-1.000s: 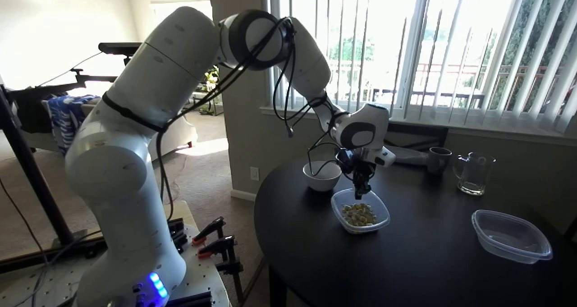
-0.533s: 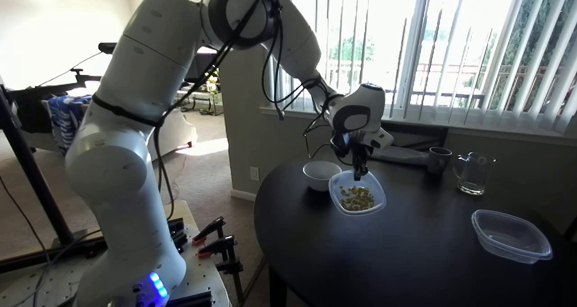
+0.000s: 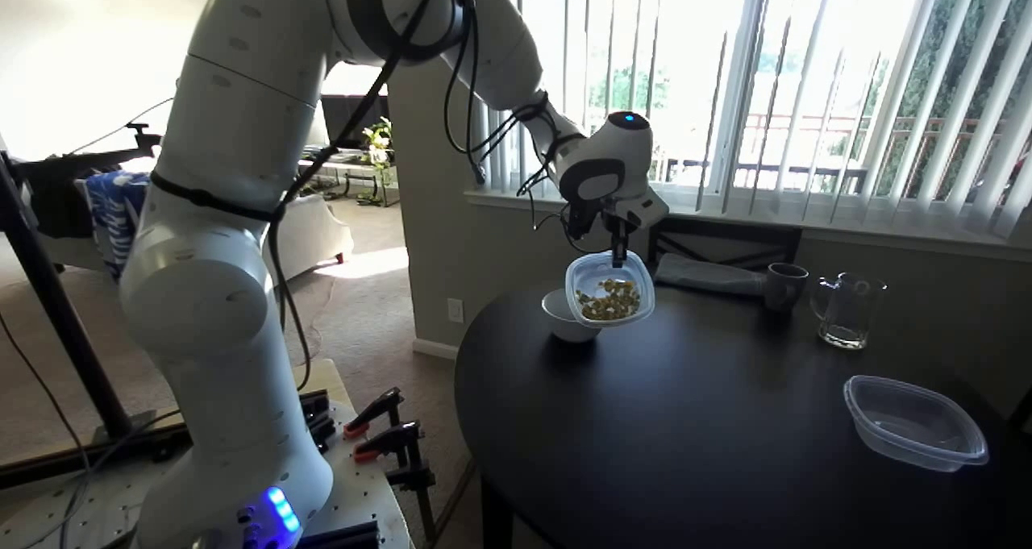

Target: Pour the contents in the container into the bowl

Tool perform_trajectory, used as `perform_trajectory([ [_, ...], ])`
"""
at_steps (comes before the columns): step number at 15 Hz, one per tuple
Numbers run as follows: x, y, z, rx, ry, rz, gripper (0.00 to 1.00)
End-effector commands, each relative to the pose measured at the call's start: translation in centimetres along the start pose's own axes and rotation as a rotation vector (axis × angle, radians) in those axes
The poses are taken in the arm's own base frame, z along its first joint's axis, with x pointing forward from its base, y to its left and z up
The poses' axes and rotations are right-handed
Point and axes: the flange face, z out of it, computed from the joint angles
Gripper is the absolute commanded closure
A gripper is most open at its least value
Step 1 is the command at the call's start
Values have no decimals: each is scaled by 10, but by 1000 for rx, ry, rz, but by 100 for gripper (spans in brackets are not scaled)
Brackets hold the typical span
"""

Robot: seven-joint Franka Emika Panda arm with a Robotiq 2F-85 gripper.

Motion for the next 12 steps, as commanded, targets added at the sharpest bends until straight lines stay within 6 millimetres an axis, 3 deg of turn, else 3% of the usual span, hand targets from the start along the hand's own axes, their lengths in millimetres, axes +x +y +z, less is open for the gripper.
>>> perform_trajectory([
  [1, -20, -14, -19, 82, 7, 33, 99],
  [7, -52, -53, -31, 288, -82, 23, 99],
  [12, -47, -50, -34, 430, -105, -36, 99],
])
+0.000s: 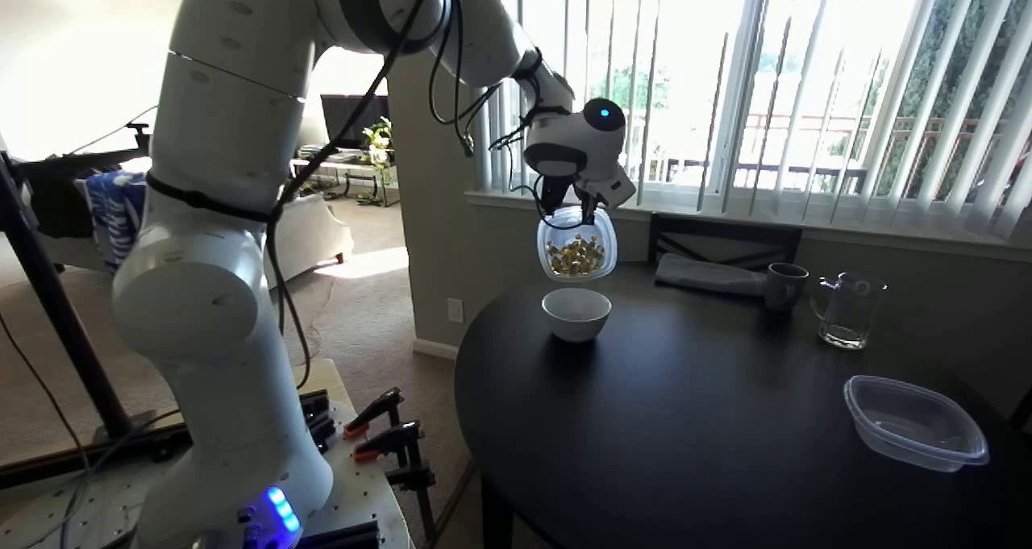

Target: Pour the contents in the container into the bowl

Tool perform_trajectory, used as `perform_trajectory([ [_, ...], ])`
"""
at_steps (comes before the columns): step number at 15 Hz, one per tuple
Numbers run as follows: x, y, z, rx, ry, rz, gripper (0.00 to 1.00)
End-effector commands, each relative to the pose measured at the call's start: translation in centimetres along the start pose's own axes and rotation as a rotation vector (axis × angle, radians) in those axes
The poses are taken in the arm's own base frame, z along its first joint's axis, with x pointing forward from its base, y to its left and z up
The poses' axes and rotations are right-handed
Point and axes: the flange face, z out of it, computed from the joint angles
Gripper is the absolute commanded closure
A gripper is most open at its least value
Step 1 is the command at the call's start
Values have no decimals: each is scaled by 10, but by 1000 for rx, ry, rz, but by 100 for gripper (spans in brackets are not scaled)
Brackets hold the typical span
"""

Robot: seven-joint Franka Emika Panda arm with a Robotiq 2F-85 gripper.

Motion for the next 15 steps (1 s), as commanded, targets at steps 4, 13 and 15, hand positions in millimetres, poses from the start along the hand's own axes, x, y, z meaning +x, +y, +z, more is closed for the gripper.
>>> perform_trajectory([
  [4, 28, 14, -22, 211, -2, -126, 99],
  [13, 36, 43, -22, 363, -145, -170, 99],
  [15, 33, 43, -19, 390, -179, -192, 99],
])
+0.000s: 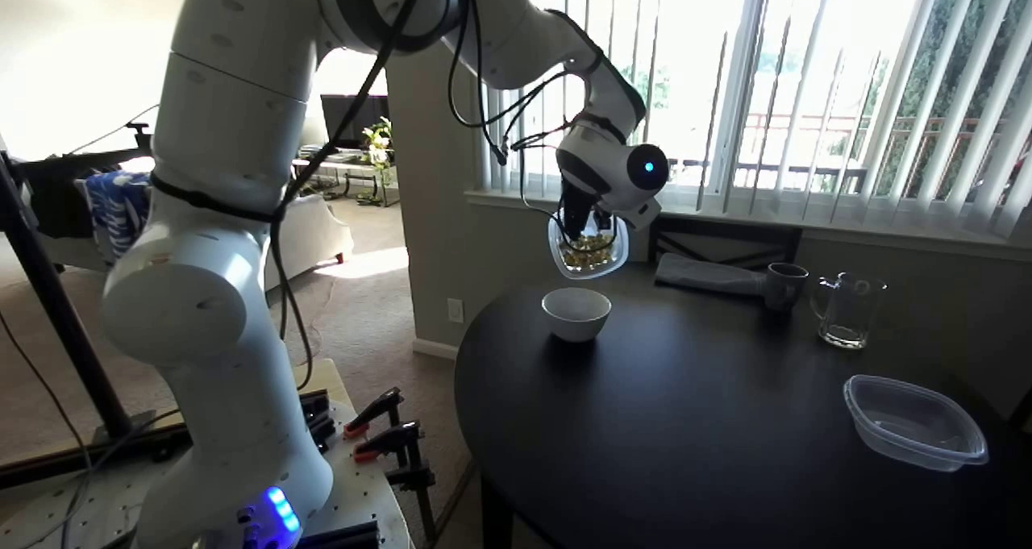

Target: Pour the contents in the container into the bowl

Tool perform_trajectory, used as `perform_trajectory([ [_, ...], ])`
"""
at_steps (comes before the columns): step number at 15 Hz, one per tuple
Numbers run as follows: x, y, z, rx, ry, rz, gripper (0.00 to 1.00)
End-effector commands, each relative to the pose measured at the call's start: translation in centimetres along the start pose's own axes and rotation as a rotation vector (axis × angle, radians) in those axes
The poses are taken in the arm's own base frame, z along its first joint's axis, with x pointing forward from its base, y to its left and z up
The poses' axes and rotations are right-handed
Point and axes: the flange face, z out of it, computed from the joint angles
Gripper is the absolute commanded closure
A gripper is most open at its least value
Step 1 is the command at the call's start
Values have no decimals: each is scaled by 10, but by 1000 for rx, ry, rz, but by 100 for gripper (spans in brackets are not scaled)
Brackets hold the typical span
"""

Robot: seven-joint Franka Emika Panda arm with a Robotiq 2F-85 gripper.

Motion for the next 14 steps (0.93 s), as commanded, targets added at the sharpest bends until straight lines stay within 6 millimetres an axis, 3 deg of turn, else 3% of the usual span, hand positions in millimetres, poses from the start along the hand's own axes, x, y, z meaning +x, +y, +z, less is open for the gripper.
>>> perform_trajectory([
  [1, -9, 0, 2, 59, -51, -39, 99],
  [7, -16, 3, 13, 141, -150, -141, 99],
  [14, -14, 18, 11, 232, -188, -240, 99],
])
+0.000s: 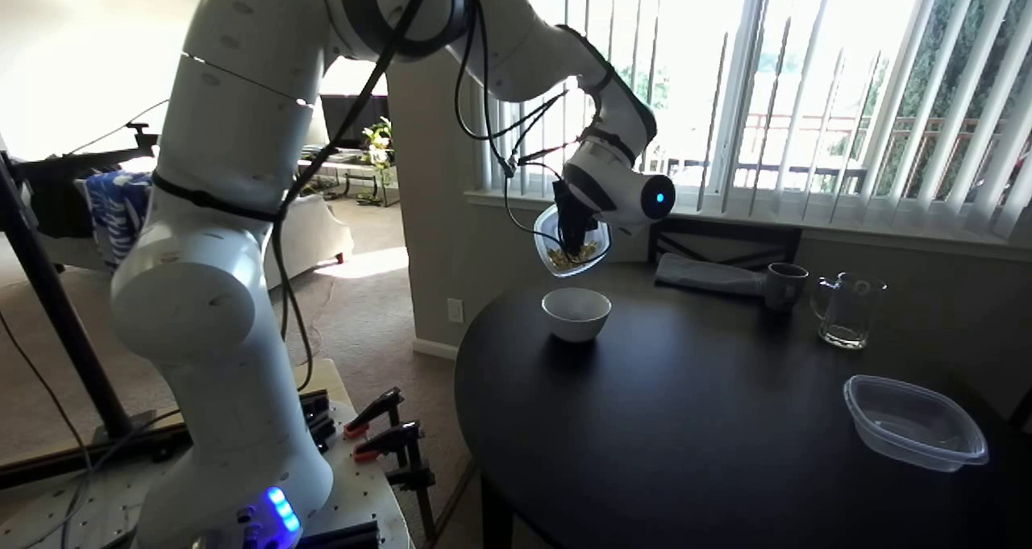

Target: Pour the contents in the container into the bowl

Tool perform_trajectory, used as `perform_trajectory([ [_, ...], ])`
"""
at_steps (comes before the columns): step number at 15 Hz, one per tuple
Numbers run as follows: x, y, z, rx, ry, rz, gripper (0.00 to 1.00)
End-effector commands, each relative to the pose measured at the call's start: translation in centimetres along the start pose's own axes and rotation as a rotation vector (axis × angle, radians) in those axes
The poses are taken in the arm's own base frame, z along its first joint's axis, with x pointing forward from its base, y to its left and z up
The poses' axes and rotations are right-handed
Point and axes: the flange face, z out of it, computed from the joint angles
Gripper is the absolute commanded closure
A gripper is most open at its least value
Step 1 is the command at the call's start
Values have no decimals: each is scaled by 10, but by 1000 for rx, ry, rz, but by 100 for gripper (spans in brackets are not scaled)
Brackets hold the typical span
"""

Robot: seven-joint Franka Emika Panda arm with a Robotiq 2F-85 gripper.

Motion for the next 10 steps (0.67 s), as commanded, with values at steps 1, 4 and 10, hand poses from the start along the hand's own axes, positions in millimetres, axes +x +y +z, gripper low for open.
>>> perform_trajectory([
  [1, 0, 4, -5, 65, 2, -54, 99],
  [4, 1, 9, -9, 108, 10, -74, 99],
  [10, 1, 11, -17, 151, 12, -90, 99],
])
